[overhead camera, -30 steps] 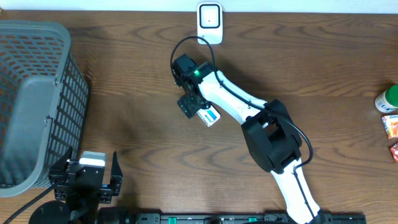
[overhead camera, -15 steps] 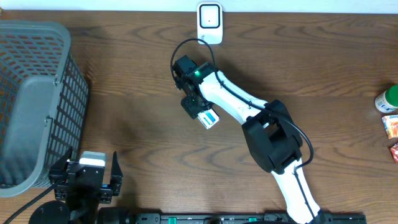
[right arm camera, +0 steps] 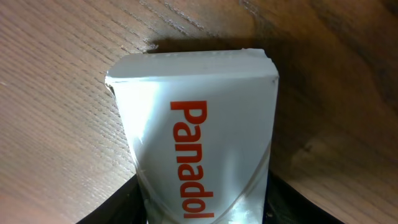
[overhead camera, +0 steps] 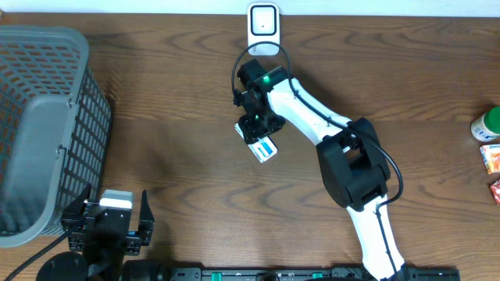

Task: Scan the item barcode

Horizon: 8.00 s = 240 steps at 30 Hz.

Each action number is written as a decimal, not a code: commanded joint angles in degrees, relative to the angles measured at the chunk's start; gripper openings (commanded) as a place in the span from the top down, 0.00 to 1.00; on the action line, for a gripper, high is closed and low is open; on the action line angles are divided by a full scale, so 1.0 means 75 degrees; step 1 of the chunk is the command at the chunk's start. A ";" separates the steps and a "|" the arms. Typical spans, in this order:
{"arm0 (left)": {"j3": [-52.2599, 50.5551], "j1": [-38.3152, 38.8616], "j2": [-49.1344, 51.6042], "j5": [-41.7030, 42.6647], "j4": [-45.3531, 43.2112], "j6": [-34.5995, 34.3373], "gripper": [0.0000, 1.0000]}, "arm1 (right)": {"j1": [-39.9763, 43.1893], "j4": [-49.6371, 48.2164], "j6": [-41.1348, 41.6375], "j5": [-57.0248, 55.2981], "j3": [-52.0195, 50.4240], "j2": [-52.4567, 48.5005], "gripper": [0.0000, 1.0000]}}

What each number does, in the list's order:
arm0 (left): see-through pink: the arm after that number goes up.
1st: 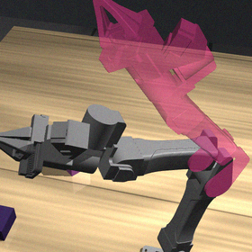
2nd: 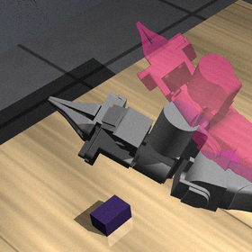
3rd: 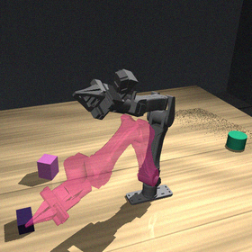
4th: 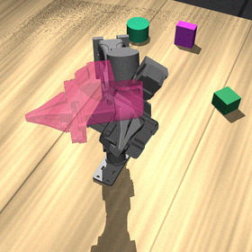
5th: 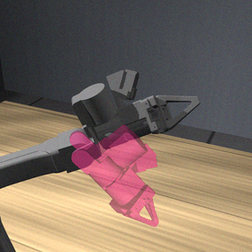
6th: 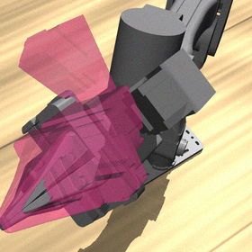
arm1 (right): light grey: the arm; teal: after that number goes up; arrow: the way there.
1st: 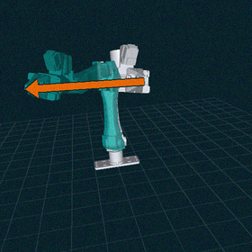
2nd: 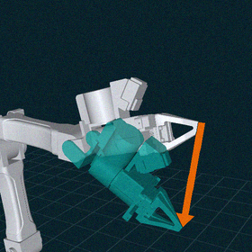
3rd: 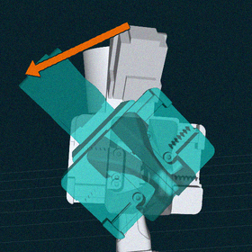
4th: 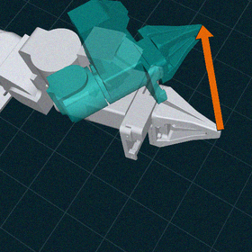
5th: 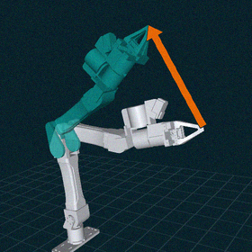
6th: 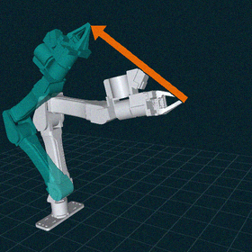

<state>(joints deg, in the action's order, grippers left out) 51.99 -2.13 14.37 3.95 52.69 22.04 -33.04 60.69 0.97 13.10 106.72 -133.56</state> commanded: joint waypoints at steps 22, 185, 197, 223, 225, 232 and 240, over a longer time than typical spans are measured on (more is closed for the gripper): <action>-0.0003 0.0023 0.0015 -0.0012 0.0003 -0.0102 0.14 | -0.0836 -0.0743 0.0796 -0.2168 -0.0119 -0.0221 0.28; -0.0003 0.0023 0.0015 -0.0012 0.0006 -0.0102 0.14 | -0.0154 -0.3229 0.3089 -0.3136 0.0624 -0.1285 0.68; -0.0003 0.0023 0.0015 -0.0015 0.0006 -0.0102 0.14 | -0.0216 0.1035 0.1510 -0.3072 0.0621 -0.0265 0.64; -0.0003 0.0023 0.0015 -0.0012 0.0003 -0.0102 0.13 | 0.0067 -0.0289 0.0973 -0.2468 0.0312 -0.0245 0.01; -0.0003 0.0023 0.0015 -0.0015 0.0003 -0.0102 0.13 | 0.0277 -0.0761 0.0391 -0.1769 -0.0015 -0.0245 0.03; -0.0003 0.0023 0.0015 -0.0012 0.0003 -0.0102 0.14 | 0.0452 -0.1445 0.0140 -0.1078 -0.0388 -0.0248 0.23; -0.0003 0.0023 0.0015 -0.0012 0.0003 -0.0102 0.14 | 0.0434 -0.1227 0.0143 -0.0947 -0.0443 -0.0245 0.55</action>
<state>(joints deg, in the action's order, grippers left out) 51.99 -2.13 14.37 3.95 52.69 22.04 -29.69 49.89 2.22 1.28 105.58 -133.84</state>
